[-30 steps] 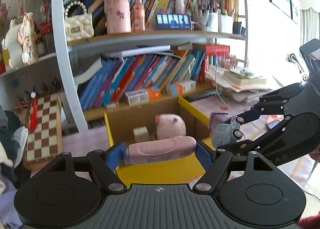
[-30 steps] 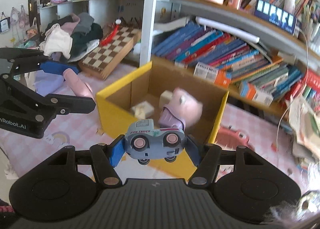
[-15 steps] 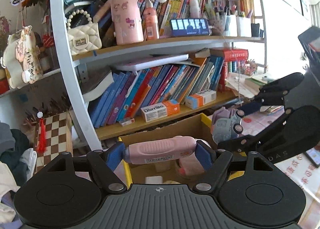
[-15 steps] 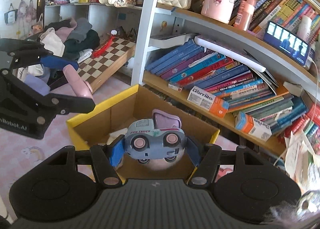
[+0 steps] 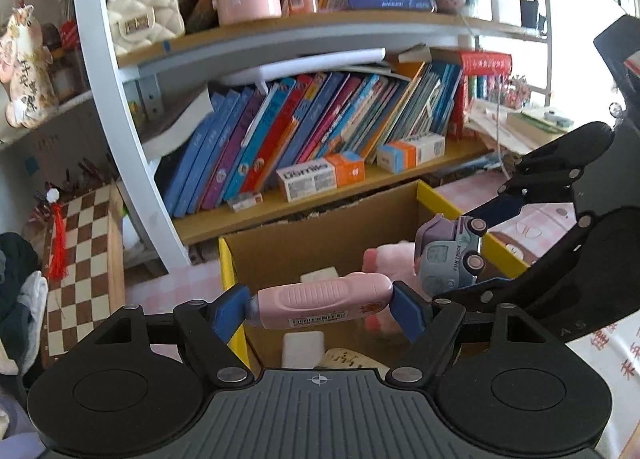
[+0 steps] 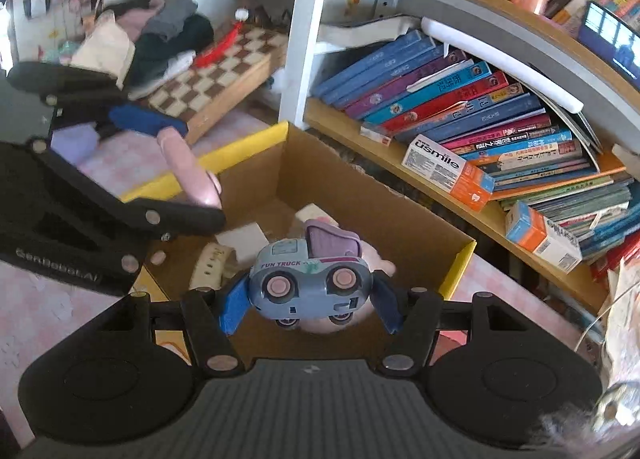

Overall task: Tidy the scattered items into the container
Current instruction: 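Lift the toy truck and pink eraser with both grippers over the yellow box, then lower the truck and eraser into the box and open both grippers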

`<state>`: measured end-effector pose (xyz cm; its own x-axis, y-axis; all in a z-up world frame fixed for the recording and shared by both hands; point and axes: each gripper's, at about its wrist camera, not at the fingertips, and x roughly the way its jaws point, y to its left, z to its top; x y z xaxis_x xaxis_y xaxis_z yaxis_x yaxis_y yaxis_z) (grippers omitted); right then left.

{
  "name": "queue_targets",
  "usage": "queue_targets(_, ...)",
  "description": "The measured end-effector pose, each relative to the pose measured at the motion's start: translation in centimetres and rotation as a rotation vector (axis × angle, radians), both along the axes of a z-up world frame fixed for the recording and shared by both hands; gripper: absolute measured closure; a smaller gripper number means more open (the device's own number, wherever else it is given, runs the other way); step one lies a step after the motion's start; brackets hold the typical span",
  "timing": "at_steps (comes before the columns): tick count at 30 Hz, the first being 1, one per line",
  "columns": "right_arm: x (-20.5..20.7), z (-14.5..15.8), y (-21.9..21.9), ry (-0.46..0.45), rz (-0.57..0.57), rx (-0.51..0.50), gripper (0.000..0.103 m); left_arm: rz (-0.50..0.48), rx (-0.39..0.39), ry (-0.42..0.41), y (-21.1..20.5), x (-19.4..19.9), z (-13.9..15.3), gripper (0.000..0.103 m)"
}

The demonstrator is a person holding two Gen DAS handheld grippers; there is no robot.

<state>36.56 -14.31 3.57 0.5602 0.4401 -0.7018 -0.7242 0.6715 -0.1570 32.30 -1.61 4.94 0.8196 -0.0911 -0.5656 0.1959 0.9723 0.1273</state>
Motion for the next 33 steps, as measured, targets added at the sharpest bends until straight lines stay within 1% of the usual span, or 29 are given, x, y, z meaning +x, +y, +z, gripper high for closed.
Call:
queue_targets(4, 0.7, -1.0, 0.3, 0.056, 0.025, -0.006, 0.041, 0.006, 0.006, 0.025, 0.0, 1.0, -0.7, 0.025)
queue_targets(15, 3.6, -3.3, 0.4, 0.139, 0.015, -0.05, 0.041, 0.008, 0.023, 0.099, -0.3, 3.4, -2.6, 0.025)
queue_targets(16, 3.9, -3.6, 0.3, 0.152, 0.014, -0.056, 0.041, 0.005, 0.025, 0.106, -0.4, 3.5, -2.8, 0.025)
queue_targets(19, 4.8, -4.3, -0.2, 0.233, 0.006, -0.025, 0.041, -0.004, 0.027, 0.131, -0.6, 3.8, -3.4, 0.025)
queue_targets(25, 5.1, -4.3, -0.1, 0.252, 0.028, -0.019, 0.041, -0.002, 0.003, 0.19, -0.3, 4.7, -4.6, 0.025)
queue_targets(33, 5.3, -4.3, -0.1, 0.252, 0.037, -0.015, 0.041, 0.004, -0.006, 0.223, 0.0, 4.9, -5.3, 0.025)
